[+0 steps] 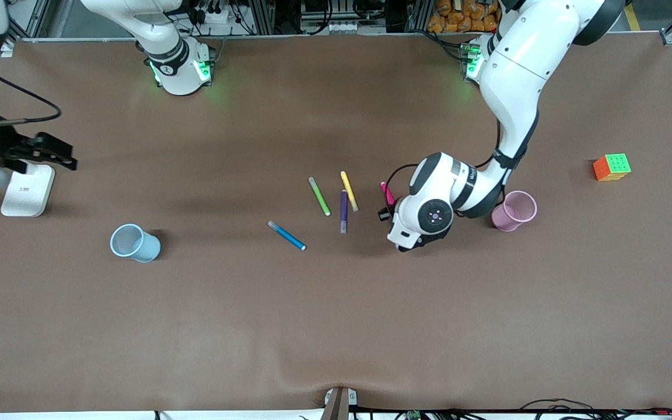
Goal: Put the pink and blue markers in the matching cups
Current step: 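Lift the pink marker with the left gripper while the right gripper reaches markers, then hold the pink marker over the pink cup while the right gripper grasps blue marker, then drop the pink marker into the pink cup while the right gripper lifts blue marker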
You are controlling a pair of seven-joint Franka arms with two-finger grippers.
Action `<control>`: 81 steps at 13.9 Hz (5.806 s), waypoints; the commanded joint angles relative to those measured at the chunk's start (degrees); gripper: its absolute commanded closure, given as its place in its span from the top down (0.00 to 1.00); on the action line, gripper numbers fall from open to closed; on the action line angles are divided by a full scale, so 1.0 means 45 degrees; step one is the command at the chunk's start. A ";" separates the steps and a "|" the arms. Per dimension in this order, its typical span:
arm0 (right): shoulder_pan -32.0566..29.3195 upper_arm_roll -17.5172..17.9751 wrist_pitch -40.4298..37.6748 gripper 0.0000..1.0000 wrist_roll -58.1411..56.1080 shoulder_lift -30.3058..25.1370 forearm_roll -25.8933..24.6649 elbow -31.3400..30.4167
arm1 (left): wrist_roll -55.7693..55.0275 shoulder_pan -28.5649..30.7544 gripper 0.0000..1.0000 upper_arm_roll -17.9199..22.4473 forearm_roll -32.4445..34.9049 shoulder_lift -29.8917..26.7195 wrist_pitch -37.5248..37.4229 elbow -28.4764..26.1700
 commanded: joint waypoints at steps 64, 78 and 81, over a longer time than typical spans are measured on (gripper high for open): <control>0.7156 0.0039 0.8479 0.00 -0.0294 0.8201 -0.0173 -0.0453 | 0.2418 0.6520 1.00 -0.0068 0.5515 -0.8435 0.7882 -0.9970; 0.5790 -0.0450 0.2128 0.00 -0.3240 0.6463 -0.2903 0.0273 | 0.3370 0.6461 1.00 -0.1025 0.4348 -0.8883 0.1227 -0.5324; 0.5361 -0.0450 0.1188 0.00 -0.4546 0.6267 -0.4056 0.0273 | 0.4838 0.6579 1.00 -0.0928 0.3446 -0.9254 0.0014 -0.4640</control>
